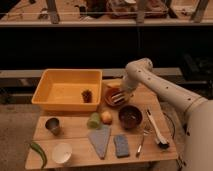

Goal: Wipe red bowl with eraser

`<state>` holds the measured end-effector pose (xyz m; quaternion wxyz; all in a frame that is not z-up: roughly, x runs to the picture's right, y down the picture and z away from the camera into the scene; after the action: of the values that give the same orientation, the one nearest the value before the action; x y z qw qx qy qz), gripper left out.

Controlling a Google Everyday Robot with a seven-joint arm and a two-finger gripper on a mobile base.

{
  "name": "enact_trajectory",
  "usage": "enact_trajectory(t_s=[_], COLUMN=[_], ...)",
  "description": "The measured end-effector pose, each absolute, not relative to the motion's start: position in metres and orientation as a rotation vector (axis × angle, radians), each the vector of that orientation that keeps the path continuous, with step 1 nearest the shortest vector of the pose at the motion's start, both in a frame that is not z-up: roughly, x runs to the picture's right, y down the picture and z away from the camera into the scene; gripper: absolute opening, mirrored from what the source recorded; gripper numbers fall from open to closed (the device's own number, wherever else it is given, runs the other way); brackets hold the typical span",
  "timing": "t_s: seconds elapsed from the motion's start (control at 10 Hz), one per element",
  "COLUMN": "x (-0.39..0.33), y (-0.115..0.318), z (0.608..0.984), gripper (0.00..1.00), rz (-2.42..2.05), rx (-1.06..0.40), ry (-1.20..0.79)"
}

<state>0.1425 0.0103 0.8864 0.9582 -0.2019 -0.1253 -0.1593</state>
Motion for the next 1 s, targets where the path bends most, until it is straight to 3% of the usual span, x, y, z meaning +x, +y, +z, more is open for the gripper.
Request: enact_trajectory(t_s=[0.5, 1.0], x=[0.161, 0.101], y=[-0.03, -0.036], z=[0.923, 0.925], gripper=[0.14, 0.14], rz=[-0.242, -0.262], rx=[-0.389, -0.375], ry=[-0.184, -0.24])
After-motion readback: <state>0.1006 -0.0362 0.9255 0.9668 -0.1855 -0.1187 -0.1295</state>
